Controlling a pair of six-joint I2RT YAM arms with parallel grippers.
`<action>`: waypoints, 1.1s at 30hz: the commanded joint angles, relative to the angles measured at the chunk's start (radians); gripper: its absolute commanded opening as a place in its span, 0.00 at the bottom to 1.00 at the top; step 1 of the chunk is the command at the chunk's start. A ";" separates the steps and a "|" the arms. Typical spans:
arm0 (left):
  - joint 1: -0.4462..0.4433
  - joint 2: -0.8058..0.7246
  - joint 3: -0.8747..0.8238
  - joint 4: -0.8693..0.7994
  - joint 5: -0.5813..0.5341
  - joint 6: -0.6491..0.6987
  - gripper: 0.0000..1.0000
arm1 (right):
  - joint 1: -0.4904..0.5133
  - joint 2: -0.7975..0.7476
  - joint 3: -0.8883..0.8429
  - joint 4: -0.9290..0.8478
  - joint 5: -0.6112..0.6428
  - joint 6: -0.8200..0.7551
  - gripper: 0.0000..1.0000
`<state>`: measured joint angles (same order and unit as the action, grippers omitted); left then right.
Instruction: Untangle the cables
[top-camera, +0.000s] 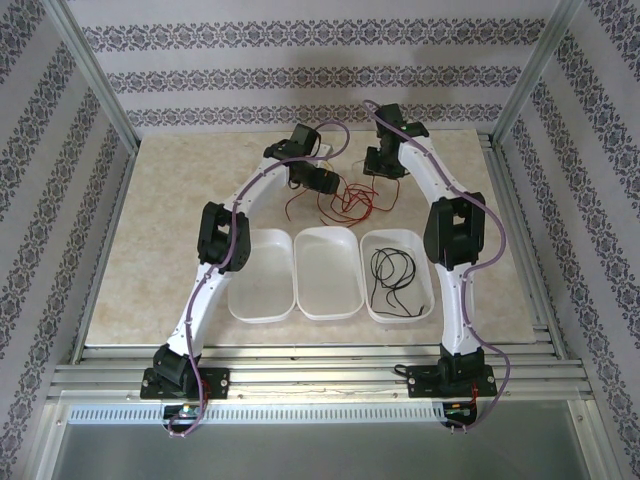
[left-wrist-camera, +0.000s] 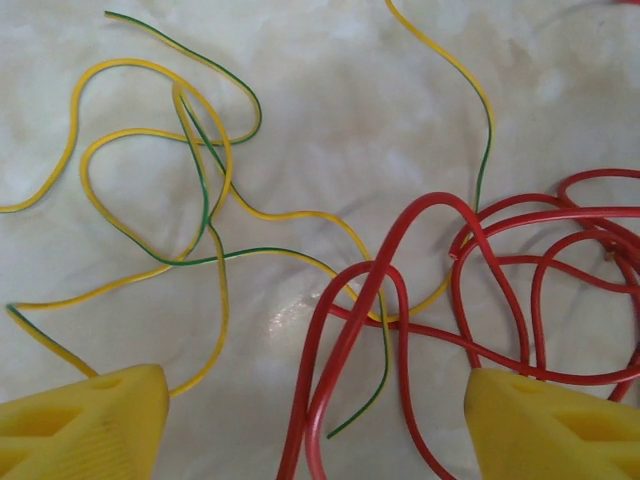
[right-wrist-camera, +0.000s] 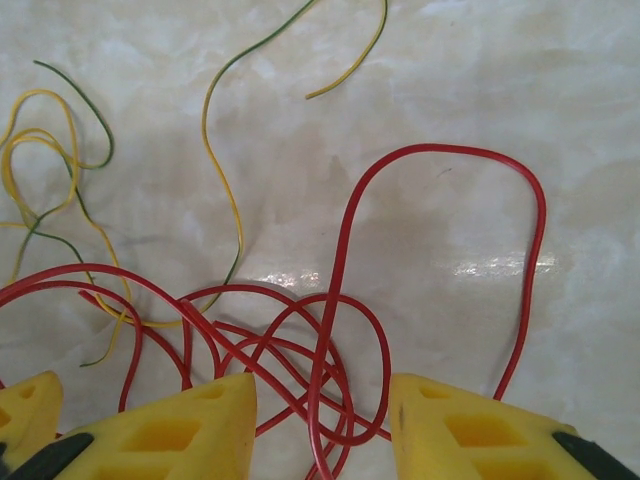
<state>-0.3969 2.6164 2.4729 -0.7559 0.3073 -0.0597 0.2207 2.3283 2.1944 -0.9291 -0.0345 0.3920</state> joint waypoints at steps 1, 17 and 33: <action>0.010 0.022 0.032 -0.037 0.055 -0.005 0.73 | 0.013 0.028 0.036 -0.028 -0.003 -0.007 0.41; 0.009 -0.016 0.012 -0.026 0.112 -0.033 0.20 | 0.037 0.019 0.040 -0.025 -0.041 -0.013 0.01; 0.009 -0.087 -0.080 0.054 0.063 -0.066 0.00 | 0.105 -0.290 -0.039 -0.023 0.049 -0.054 0.00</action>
<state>-0.3969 2.5858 2.4031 -0.7250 0.3885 -0.1120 0.3130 2.0914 2.1658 -0.9409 -0.0296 0.3595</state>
